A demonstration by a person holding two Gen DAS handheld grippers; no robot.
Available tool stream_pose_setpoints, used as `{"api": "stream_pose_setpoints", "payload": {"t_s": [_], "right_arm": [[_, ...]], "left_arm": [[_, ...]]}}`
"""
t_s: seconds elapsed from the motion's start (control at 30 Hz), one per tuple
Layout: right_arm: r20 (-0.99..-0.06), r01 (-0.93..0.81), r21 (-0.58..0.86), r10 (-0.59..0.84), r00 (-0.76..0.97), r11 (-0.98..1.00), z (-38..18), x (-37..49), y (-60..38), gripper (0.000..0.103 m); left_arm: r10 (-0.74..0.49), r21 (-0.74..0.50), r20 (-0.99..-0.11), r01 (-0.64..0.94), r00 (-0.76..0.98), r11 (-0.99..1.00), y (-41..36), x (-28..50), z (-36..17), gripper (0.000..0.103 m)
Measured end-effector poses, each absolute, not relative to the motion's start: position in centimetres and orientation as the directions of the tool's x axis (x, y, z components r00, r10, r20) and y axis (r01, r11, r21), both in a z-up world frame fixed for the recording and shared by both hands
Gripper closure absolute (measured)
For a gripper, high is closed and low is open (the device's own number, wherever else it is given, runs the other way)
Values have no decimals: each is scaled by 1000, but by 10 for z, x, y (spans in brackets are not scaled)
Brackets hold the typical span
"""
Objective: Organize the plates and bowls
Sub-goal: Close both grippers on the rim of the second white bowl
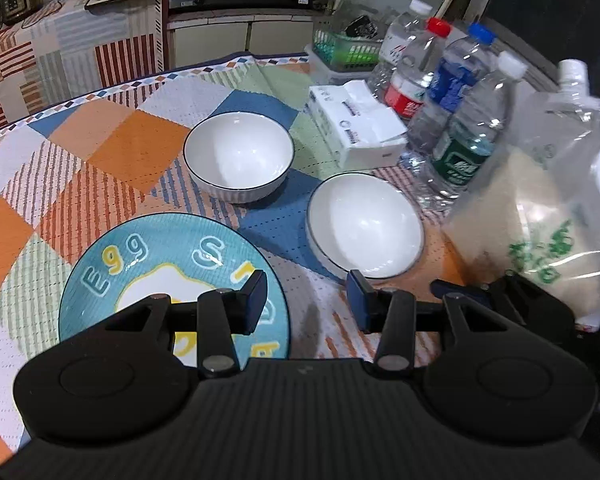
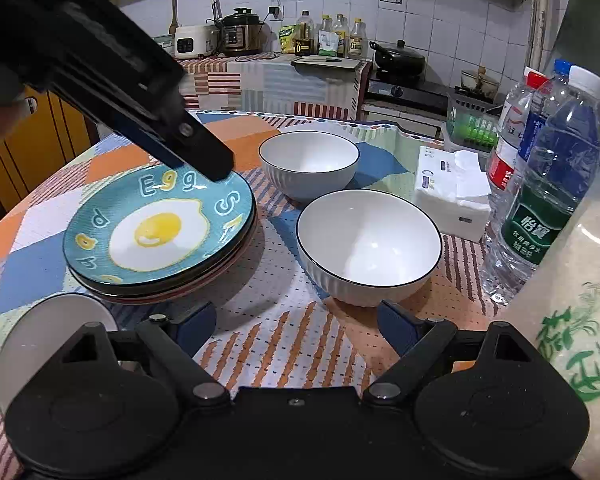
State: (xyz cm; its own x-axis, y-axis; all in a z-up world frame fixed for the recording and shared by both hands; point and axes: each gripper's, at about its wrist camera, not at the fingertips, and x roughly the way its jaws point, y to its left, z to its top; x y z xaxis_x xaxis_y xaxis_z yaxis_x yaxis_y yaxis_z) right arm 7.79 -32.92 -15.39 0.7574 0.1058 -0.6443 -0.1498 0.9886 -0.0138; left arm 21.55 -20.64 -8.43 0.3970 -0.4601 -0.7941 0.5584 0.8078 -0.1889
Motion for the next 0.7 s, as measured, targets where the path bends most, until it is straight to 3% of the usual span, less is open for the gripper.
{"api": "stream_pose_setpoints", "payload": {"t_s": [0.53,0.7], "right_arm": [[-688,-18,-46,-19,726,999,-194,123,-339,12],[-681,0,-32,-22,731,999,-204,135,-343,12]], "left_arm": [[-454,-191,-814,569,363,799,-266,264,-140,63],[-485,-244,-809,562,332,791,-269,268,-151,80]]}}
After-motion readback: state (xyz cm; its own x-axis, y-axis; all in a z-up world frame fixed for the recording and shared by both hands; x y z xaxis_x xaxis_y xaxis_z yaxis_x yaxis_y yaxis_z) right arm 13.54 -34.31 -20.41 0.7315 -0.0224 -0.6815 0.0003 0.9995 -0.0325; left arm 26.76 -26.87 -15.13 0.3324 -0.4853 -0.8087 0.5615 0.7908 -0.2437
